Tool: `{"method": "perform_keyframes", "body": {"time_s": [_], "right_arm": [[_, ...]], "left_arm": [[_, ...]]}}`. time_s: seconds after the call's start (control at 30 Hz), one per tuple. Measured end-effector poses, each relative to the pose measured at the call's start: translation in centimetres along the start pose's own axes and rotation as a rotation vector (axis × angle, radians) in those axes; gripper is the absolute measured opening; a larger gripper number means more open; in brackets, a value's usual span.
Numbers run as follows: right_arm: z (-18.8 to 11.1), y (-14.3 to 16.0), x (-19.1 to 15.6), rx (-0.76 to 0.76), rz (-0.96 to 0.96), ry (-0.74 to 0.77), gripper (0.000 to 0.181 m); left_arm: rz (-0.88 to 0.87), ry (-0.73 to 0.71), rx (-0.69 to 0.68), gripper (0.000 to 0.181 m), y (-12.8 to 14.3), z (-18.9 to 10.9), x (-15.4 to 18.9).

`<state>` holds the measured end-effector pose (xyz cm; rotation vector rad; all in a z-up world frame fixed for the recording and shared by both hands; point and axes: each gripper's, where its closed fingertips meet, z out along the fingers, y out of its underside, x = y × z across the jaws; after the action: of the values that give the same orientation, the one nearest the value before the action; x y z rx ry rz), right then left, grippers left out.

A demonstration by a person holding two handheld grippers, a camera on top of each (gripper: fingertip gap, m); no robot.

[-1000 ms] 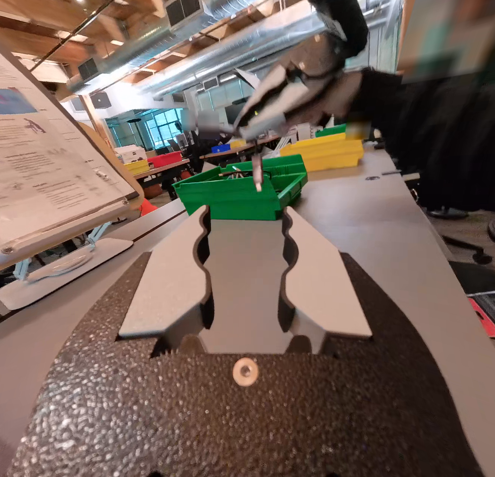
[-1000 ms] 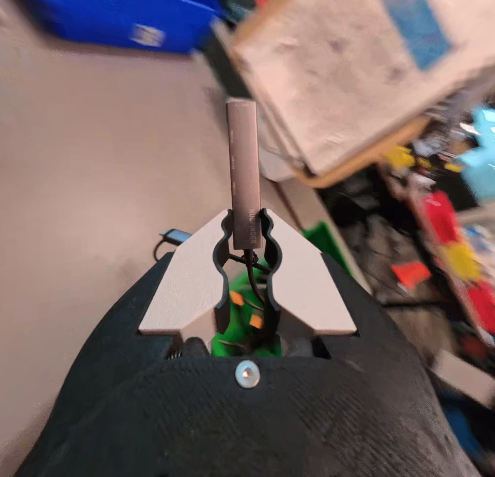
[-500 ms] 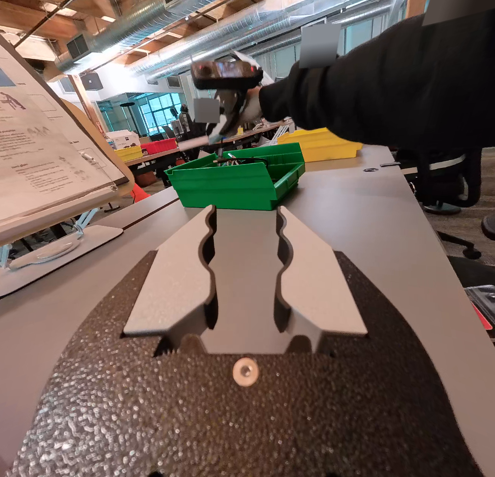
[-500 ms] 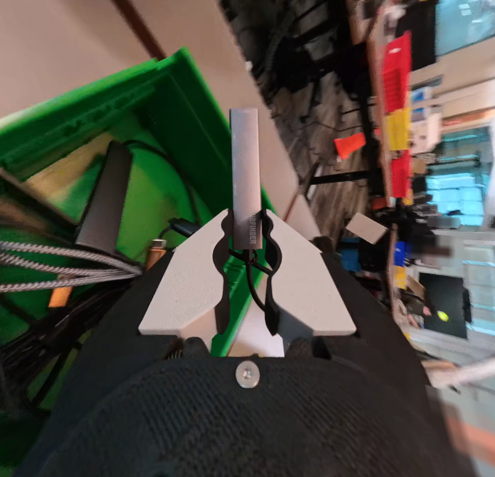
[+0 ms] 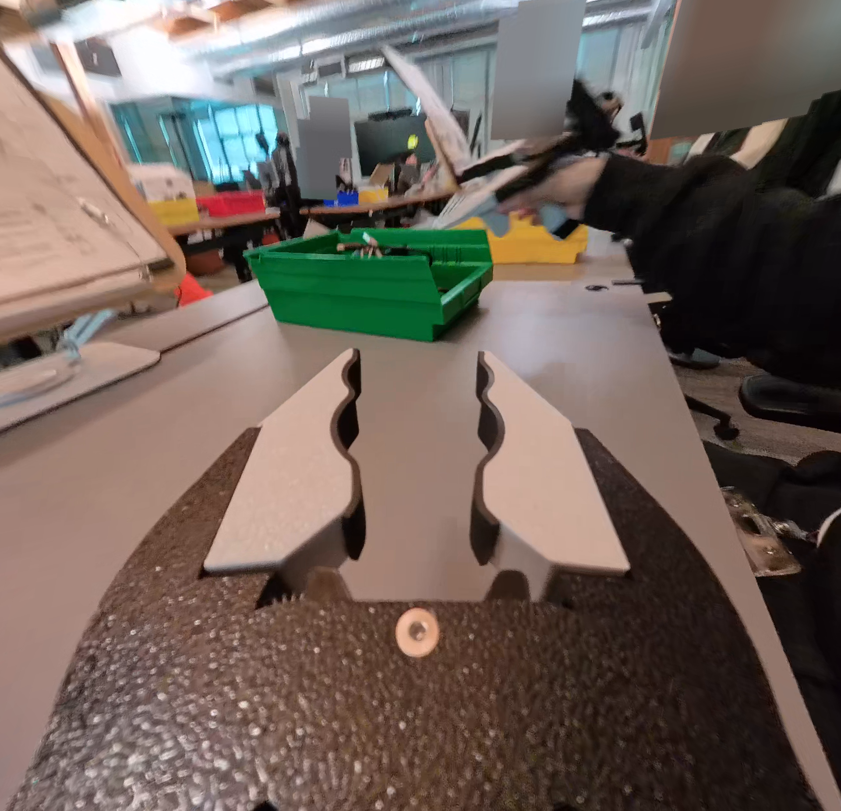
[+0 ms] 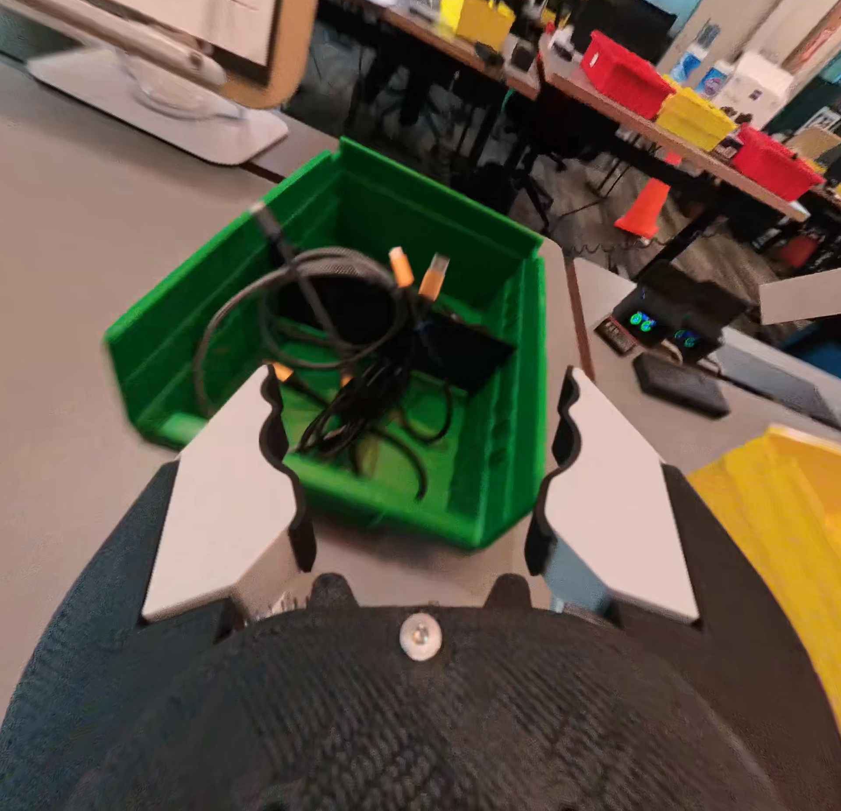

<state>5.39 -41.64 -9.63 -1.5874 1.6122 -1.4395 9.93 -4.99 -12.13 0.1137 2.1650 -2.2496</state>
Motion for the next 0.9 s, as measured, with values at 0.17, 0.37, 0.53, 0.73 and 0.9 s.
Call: {"method": "perform_keyframes", "body": {"time_s": [0.17, 0.37, 0.53, 0.73, 0.9], "right_arm": [[-5.6, 8.1, 0.3, 0.092, 0.193, 0.228, 0.127], [-7.0, 9.7, 5.3, 0.174, 0.342, 0.338, 0.124], [-7.4, 9.1, 6.8, 0.234, 0.405, 0.311, 0.123], [-6.4, 10.8, 6.3, 0.034, 0.366, 0.306, 0.125], [-7.3, 9.9, 6.7, 0.090, 0.352, 0.351, 0.124]], "left_arm": [[-0.136, -0.130, -0.162, 0.060, 2.0, 3.1, -2.4], [-0.337, -0.225, -0.328, 0.090, 1.7, 13.0, -6.1], [-0.485, -0.310, -0.389, 0.092, -0.9, 22.9, -7.7], [-0.410, -0.496, -0.676, 0.076, 2.0, 27.0, -12.5], [-0.541, -0.264, -0.788, 0.069, 5.0, 27.8, -7.9]]}}
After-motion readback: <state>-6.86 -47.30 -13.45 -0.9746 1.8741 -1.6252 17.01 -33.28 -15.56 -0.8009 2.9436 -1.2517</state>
